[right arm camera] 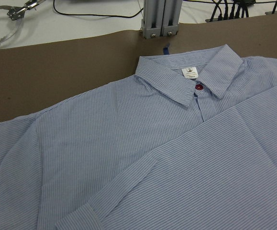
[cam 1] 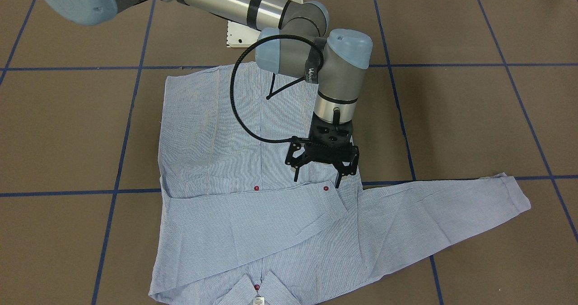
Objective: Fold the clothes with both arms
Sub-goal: 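Carry the cuff with the right gripper across the shirt front, then release the sleeve and raise the right gripper away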
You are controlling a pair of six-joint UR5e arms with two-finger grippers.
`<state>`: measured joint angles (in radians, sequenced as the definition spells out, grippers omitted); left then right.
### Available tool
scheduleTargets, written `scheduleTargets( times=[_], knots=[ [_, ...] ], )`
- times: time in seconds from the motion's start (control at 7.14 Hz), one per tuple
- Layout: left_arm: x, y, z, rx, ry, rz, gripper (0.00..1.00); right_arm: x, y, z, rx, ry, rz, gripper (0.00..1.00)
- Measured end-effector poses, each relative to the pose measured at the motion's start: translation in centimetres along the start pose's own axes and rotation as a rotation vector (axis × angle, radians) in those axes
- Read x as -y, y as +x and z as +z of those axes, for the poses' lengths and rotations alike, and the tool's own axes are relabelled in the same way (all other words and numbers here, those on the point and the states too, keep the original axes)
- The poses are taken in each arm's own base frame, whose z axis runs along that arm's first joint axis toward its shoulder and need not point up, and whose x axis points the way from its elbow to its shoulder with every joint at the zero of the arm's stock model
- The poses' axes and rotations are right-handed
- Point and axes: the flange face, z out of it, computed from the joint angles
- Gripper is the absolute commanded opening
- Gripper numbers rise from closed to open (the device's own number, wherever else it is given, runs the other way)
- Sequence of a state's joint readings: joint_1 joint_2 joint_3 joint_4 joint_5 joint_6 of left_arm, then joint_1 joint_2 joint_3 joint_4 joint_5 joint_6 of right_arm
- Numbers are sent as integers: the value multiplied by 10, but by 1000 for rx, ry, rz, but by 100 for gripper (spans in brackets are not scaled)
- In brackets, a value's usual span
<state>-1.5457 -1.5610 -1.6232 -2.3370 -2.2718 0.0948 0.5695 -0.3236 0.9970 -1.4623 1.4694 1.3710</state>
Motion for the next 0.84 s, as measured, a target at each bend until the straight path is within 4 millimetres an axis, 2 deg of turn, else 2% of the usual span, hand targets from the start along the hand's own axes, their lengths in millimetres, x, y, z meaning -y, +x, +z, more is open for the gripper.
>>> scheduleTargets(
  times=[0.28,0.42,0.7,0.84],
  knots=[
    [-6,3,15,-15,19,33,100,54,74,-15,49,-80,-21,100],
    [-13,9,30,-35,20,50,100,74,130,-31,94,-93,-52,100],
    [-20,37,67,-98,10,-40,100,107,276,-61,139,-120,-166,100],
    [-25,51,83,-128,22,-134,100,122,354,-67,146,-146,-234,100]
  ],
)
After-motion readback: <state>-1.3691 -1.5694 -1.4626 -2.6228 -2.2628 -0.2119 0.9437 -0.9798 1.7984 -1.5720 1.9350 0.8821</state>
